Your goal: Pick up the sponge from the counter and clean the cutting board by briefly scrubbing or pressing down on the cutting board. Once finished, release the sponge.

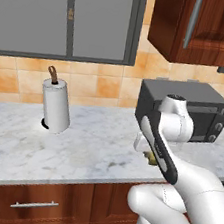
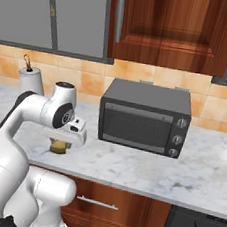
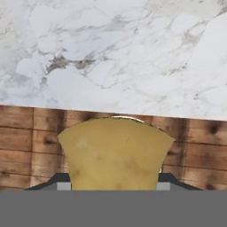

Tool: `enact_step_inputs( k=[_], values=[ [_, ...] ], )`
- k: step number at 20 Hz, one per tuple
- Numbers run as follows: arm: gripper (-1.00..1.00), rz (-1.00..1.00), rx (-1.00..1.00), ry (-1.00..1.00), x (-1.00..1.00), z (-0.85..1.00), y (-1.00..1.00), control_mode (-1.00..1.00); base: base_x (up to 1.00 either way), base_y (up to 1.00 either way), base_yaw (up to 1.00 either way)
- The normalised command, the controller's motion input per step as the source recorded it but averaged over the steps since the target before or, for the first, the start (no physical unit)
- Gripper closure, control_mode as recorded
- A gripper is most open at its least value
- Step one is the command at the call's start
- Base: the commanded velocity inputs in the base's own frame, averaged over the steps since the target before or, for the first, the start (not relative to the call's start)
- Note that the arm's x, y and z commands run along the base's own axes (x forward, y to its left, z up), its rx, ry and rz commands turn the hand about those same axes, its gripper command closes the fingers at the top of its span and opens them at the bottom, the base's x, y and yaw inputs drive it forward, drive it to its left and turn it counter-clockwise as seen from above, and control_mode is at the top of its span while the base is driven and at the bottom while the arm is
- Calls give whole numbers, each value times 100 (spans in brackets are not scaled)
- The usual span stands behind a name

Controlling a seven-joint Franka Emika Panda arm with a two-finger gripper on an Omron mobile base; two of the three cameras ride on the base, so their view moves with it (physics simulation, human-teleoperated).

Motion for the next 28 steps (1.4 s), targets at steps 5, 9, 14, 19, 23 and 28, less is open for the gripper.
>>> enact_step_inputs(
  k=[5, 9, 14, 19, 23, 28],
  values=[
    [100, -4, 0, 0, 0, 11, -26, -100, 0, 0, 0],
    [100, -3, 0, 0, 0, 7, -21, -100, 0, 0, 0],
    [100, 0, 0, 0, 0, 0, -4, 100, -33, -30, -1],
    [100, 0, 0, 0, 0, 0, 0, 100, -64, -89, -4],
    [100, 0, 0, 0, 0, 0, 0, 100, -2, -100, -4],
    [100, 0, 0, 0, 0, 0, 0, 100, 1, -100, -1]
  ],
)
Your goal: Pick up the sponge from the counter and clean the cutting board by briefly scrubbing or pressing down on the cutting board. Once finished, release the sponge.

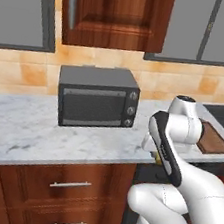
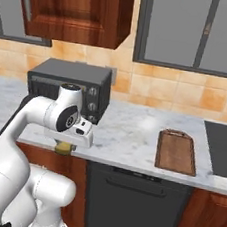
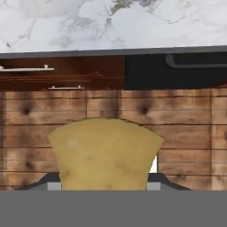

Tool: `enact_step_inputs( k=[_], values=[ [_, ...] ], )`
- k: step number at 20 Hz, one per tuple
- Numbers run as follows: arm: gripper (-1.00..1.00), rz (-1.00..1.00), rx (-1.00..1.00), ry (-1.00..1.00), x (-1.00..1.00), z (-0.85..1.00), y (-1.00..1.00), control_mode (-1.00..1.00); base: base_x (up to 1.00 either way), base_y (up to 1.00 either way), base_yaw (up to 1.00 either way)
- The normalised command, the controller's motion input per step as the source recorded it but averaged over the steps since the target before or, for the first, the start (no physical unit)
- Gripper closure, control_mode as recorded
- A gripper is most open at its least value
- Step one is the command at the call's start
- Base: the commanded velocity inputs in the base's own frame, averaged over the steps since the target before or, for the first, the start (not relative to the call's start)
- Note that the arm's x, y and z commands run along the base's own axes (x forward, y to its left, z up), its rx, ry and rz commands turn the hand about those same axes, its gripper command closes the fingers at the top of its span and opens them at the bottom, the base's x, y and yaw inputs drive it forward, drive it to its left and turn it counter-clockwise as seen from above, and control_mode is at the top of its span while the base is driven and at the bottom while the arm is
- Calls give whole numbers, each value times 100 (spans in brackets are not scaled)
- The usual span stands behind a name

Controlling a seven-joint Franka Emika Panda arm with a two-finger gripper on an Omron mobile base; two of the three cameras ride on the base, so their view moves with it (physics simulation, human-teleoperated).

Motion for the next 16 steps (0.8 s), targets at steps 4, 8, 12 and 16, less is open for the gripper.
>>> enact_step_inputs(
  k=[4, 8, 12, 16],
  values=[
    [100, 0, 0, 0, 0, 0, 0, 100, 15, -100, 0],
    [100, 0, 0, 0, 0, 0, 0, 100, 23, -93, 0],
    [100, 0, 0, 0, 0, 0, 0, 100, 39, -54, 0],
    [100, 0, 0, 0, 0, 0, 0, 100, 53, -39, 0]
  ],
)
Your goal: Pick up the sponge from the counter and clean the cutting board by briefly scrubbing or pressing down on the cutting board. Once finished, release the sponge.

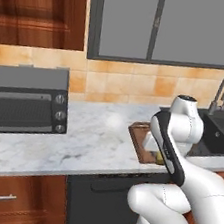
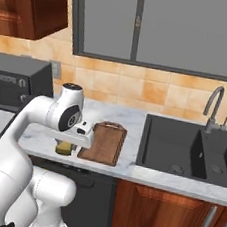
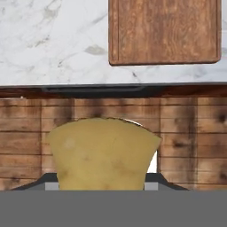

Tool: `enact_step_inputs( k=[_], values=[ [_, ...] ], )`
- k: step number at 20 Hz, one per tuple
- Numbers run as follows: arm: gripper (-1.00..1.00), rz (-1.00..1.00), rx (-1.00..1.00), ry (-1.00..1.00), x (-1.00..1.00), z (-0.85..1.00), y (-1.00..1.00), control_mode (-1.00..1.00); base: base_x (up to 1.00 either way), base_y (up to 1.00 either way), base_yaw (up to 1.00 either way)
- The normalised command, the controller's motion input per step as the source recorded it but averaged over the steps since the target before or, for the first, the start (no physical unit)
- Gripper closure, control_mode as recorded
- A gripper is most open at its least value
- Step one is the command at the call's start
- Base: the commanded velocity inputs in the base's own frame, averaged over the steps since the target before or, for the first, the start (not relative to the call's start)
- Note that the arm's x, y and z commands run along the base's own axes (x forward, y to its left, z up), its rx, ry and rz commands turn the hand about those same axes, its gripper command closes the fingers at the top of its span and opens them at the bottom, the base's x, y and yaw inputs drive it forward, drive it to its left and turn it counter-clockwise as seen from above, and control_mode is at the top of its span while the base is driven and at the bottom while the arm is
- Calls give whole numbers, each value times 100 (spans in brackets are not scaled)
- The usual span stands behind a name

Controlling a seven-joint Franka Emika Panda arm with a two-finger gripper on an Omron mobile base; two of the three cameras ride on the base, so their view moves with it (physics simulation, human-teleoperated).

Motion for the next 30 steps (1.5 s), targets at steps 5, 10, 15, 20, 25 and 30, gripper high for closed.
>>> enact_step_inputs(
  k=[5, 10, 15, 20, 25, 30],
  values=[
    [100, 0, 0, 0, 0, 0, 0, 100, 40, -47, 0],
    [100, 0, 0, 0, 0, 0, 0, 100, 34, -21, 0],
    [100, 0, 0, 0, 0, 0, 0, 100, 34, -2, 0],
    [100, 0, 0, 0, 0, 0, 0, 100, 9, 0, 0],
    [100, 0, 0, 0, 43, -24, 0, -100, 3, 0, 0],
    [100, 0, 0, 0, 91, -52, -20, -100, 0, 0, 0]
  ],
)
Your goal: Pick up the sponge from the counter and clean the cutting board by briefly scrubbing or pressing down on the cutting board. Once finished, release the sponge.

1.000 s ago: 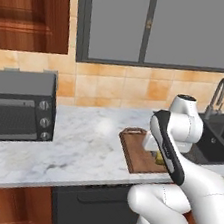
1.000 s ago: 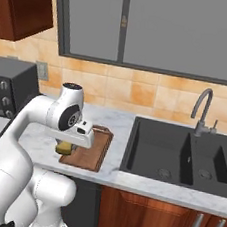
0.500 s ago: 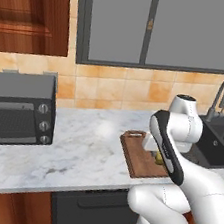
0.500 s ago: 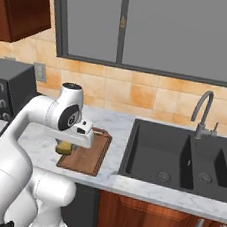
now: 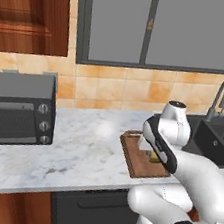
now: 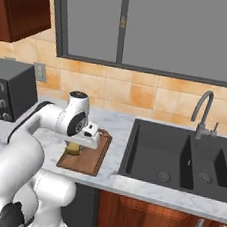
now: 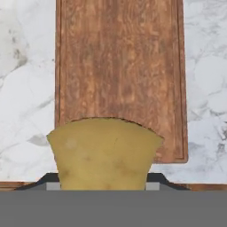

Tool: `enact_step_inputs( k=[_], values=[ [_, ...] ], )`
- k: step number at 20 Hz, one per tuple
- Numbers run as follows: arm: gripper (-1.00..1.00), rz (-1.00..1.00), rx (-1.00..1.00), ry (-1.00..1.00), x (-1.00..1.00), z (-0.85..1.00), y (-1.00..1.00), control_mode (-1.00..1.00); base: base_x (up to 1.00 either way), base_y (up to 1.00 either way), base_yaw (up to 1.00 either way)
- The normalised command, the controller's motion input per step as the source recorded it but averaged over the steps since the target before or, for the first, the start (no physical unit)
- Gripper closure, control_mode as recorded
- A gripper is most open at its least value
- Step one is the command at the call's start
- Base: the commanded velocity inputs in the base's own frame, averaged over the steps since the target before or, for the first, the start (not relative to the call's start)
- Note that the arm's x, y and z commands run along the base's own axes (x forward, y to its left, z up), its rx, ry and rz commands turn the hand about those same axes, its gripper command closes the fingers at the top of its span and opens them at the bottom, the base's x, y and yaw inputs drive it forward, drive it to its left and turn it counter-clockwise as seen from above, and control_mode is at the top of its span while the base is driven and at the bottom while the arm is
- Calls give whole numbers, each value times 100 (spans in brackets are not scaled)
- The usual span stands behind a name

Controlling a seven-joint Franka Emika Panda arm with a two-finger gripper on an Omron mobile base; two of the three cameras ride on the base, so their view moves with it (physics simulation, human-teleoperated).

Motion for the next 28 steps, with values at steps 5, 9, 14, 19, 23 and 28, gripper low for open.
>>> enact_step_inputs(
  k=[5, 9, 14, 19, 23, 28],
  values=[
    [100, 0, 0, 0, 58, -70, -50, -100, 0, 0, 0],
    [100, 0, 0, 0, 19, -69, -21, -100, 0, 0, 0],
    [100, 0, 0, 0, 11, -53, 0, -100, 0, 0, 0],
    [100, 0, 0, 0, 9, -56, 0, -100, 0, 0, 0],
    [100, 0, 0, -1, 15, -25, 0, -100, 0, 0, 0],
    [100, 0, 0, -5, 19, -4, -5, -100, 0, 0, 0]
  ],
)
